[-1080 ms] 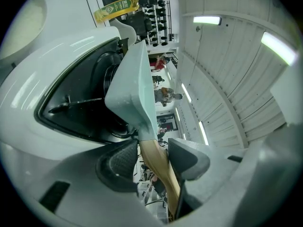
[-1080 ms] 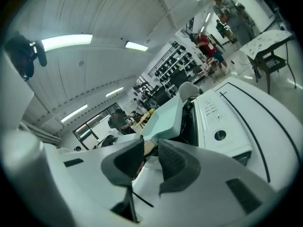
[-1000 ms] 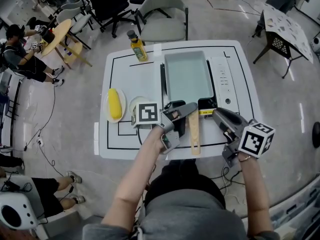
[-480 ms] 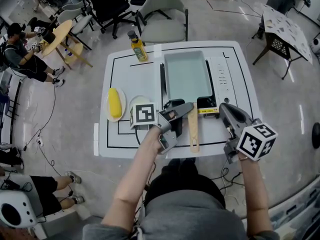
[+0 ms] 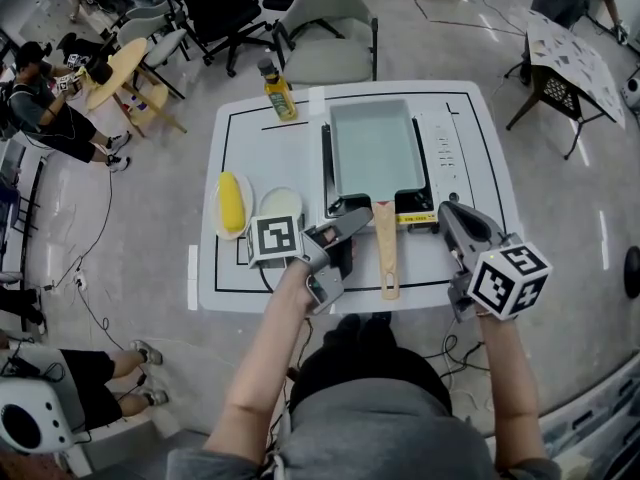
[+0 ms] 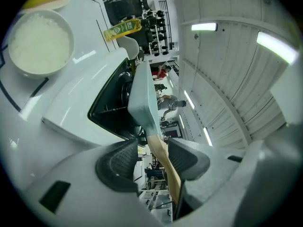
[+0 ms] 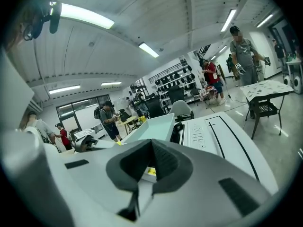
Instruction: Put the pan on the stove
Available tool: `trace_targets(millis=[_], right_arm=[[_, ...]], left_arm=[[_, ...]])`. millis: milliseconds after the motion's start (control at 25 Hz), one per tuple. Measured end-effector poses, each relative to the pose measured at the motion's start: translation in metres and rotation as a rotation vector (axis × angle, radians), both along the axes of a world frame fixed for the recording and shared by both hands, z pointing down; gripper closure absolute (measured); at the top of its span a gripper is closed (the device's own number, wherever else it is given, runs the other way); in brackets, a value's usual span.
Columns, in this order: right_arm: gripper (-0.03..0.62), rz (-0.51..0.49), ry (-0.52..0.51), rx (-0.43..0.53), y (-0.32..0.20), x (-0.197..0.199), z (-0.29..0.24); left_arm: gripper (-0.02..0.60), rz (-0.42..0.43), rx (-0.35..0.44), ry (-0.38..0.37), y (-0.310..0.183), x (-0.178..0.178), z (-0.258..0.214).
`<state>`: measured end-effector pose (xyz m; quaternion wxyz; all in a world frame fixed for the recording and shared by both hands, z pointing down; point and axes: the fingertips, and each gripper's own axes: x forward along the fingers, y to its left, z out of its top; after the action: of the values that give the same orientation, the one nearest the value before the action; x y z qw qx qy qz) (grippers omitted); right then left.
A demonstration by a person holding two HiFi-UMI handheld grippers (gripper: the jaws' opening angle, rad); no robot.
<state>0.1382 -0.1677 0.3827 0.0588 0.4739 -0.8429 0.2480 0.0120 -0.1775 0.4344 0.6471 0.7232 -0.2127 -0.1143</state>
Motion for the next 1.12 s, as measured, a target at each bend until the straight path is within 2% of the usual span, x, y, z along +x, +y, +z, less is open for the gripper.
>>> trace_targets(millis=[120,200,480,800,880,1120], right_arm=[[0.591,-0.001,0.0,-0.005,-0.001,-0.001,0.001],[0.591,0.001,-0.003,-0.01,-0.002,-0.002,0.003],[0.591,-0.004,0.014,-0.008,-0.006,-0.007,0.004],[0.591,-0.002,0.04,0.001,-0.008,-0.009,0.006],[0.591,-0.002,0.04,0.002,-0.007,-0.01,0.008],[0.591,0.001,0.052,0.018,-0.006,-0.011,0.007]], left_arm=[[0.393,-0.03,0.037,0.005,0.001,-0.012,-0.008],[0.393,-0.051,0.087,-0.039,0.0,-0.022,-0.012],[0.471,-0.126,0.308,-0.385,-0.011,-0.05,-0.019],[0.517,-0.169,0.493,-0.711,-0.015,-0.064,-0.022],[0.526,-0.176,0.526,-0.756,-0.015,-0.065,-0.023],[0.565,-0.19,0.584,-0.819,-0.015,-0.066,-0.028]])
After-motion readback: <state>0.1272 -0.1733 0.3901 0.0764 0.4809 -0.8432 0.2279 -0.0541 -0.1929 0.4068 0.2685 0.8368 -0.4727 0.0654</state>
